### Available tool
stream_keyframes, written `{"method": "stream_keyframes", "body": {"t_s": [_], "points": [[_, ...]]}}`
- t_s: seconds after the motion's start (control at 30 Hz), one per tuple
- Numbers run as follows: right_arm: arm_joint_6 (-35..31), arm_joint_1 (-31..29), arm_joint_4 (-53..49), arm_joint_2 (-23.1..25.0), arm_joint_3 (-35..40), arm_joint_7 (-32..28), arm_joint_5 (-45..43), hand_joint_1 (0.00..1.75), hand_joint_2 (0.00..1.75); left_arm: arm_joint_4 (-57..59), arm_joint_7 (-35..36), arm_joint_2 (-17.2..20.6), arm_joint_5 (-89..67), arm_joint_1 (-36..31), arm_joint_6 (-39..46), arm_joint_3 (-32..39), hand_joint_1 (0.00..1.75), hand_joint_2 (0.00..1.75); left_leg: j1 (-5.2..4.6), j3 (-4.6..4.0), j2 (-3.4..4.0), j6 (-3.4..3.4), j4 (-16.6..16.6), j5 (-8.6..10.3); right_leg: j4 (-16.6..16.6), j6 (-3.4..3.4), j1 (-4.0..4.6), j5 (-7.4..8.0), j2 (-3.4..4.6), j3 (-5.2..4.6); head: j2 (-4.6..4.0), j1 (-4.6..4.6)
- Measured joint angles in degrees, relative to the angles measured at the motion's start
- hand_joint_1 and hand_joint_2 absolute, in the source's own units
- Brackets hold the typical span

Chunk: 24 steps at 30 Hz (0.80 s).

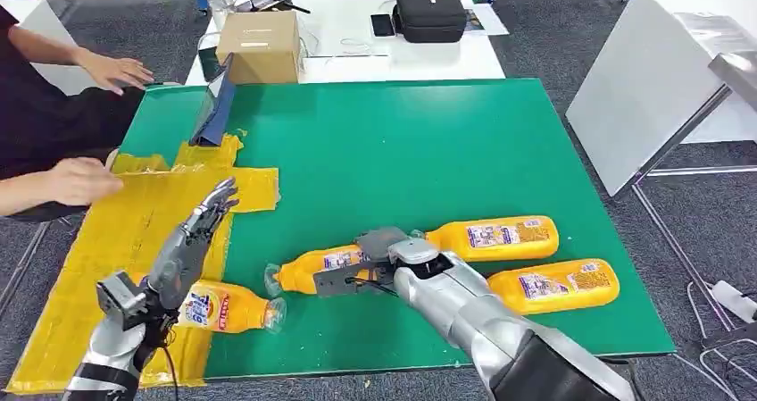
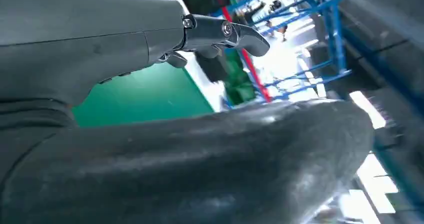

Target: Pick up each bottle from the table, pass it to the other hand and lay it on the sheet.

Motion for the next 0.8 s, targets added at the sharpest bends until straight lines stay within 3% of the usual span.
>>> {"method": "stream_keyframes", "body": {"t_s": [0.1,0.13,0.2,0.27,0.37,0.6,0.8], "points": [[-2.26,0.11,0.04,-0.53,-1.78,0.15,-1.21,1.75,1.75,-0.13,0.73,-2.03,2.23,0.03,-2.42,3.3,0.0,0.0,-0.03,-0.04,0.01,0.09,0.01,0.09,0.0,0.07,-0.02,0.12,0.0,0.42,0.0,0.0],[-4.87,0.38,0.07,-0.57,-2.52,-0.64,-2.48,1.75,1.75,-0.17,1.54,-2.6,3.5,0.16,-3.49,4.19,0.0,1.75,-0.03,-0.07,0.01,0.1,0.01,0.1,0.01,0.09,-0.02,0.13,0.0,0.47,0.0,0.0],[-12.75,1.02,-0.02,-0.59,-4.96,-5.07,-6.3,1.75,1.75,-0.74,3.39,-3.77,6.98,0.96,-5.6,6.0,0.0,1.75,-0.03,-0.07,0.05,0.12,0.01,0.12,0.01,0.1,-0.01,0.15,0.01,0.47,0.0,0.0],[-20.22,2.79,-1.1,-0.88,-9.3,-13.57,-12.06,1.75,1.75,-1.88,5.01,-4.87,10.25,2.38,-7.58,7.67,0.0,1.75,-0.02,-0.17,0.11,0.12,0.01,0.12,0.02,0.1,-0.01,0.15,0.02,0.38,0.0,0.02],[-24.58,7.62,-7.09,-1.57,-19.47,-25.76,-21.71,1.75,1.75,-3.91,7.61,-6.2,13.41,4.96,-8.52,9.33,0.0,1.75,-0.04,-0.5,0.12,0.12,0.02,0.12,0.03,0.14,-0.01,0.21,0.02,0.01,0.0,-0.09],[-24.33,15.9,-23.75,-1.11,-33.28,-33.7,-27.19,1.75,1.75,-5.57,8.75,-7.89,15.75,7.45,-8.95,9.68,0.0,1.75,-0.01,-0.77,0.03,0.11,0.02,0.11,0.06,0.15,0.02,0.17,0.01,-0.22,0.0,-0.02],[-21.23,22.28,-38.37,-0.26,-35.39,-33.4,-28.48,1.75,1.75,-7.37,8.94,-8.78,13.37,9.64,-6.81,9.66,0.0,1.75,-0.02,-1.01,0.05,0.11,0.01,0.1,0.05,0.14,0.01,0.15,0.02,-0.44,0.0,0.02]]}}
